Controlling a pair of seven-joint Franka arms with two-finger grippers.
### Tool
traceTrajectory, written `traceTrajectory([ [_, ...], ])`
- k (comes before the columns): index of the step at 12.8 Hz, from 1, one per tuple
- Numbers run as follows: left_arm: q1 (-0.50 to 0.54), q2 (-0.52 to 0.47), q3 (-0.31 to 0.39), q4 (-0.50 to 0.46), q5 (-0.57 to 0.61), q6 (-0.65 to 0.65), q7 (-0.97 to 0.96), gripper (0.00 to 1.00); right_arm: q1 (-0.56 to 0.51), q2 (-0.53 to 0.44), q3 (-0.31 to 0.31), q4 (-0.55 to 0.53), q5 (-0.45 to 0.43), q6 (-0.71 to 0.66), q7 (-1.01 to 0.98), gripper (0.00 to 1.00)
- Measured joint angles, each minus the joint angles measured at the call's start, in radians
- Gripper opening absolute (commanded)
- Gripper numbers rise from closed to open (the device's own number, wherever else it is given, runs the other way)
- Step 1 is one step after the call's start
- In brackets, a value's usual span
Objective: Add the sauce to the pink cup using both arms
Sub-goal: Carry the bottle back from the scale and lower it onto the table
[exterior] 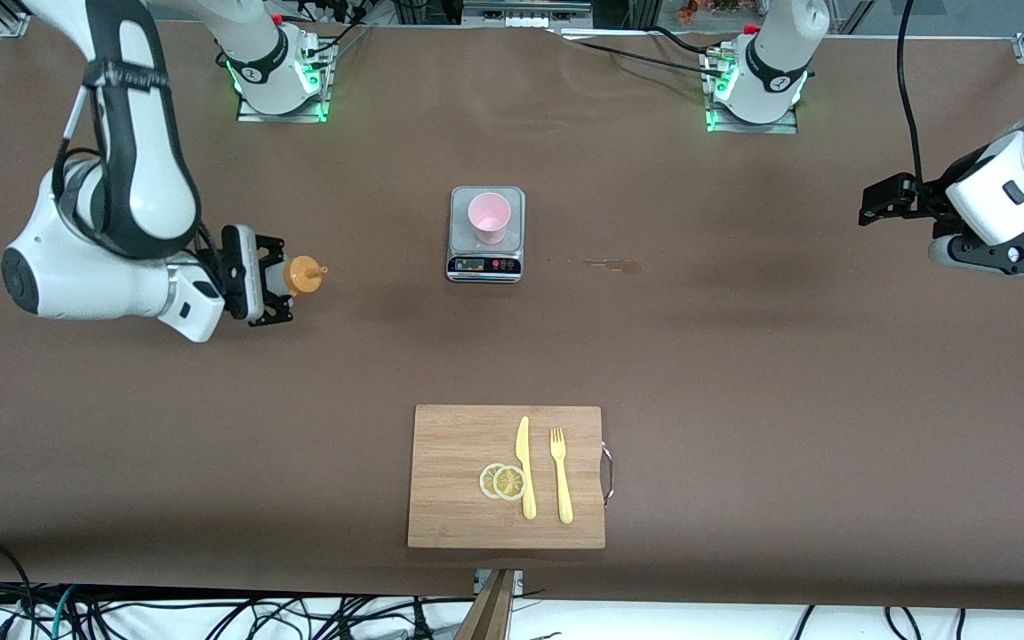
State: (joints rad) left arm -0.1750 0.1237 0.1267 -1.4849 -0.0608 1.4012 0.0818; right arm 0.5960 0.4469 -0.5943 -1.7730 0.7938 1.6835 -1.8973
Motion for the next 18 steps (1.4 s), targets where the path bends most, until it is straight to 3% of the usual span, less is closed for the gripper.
traceTrajectory([
  [3, 0.000, 0.000, 0.000, 0.000, 0.000, 0.000, 0.000, 1.00, -0.078, 0.114, -0.002, 0.016, 0.193, -0.058, -0.144, 0.20],
  [6, 0.000, 0.000, 0.000, 0.001, 0.000, 0.000, 0.000, 1.00, -0.178, 0.271, -0.002, 0.118, 0.326, -0.191, -0.245, 0.20],
  [11, 0.000, 0.001, 0.000, 0.001, 0.000, 0.000, 0.000, 1.00, -0.257, 0.419, 0.004, 0.229, 0.431, -0.285, -0.348, 0.21],
  [15, 0.000, 0.001, 0.000, 0.001, 0.000, 0.000, 0.000, 1.00, -0.270, 0.476, 0.016, 0.241, 0.517, -0.335, -0.407, 0.22],
  [16, 0.000, 0.001, 0.000, 0.001, 0.000, 0.000, 0.000, 1.00, -0.270, 0.489, 0.027, 0.241, 0.536, -0.340, -0.421, 0.29],
  [18, 0.000, 0.001, 0.000, 0.001, 0.000, 0.000, 0.000, 1.00, -0.271, 0.505, 0.055, 0.242, 0.562, -0.341, -0.433, 0.29],
])
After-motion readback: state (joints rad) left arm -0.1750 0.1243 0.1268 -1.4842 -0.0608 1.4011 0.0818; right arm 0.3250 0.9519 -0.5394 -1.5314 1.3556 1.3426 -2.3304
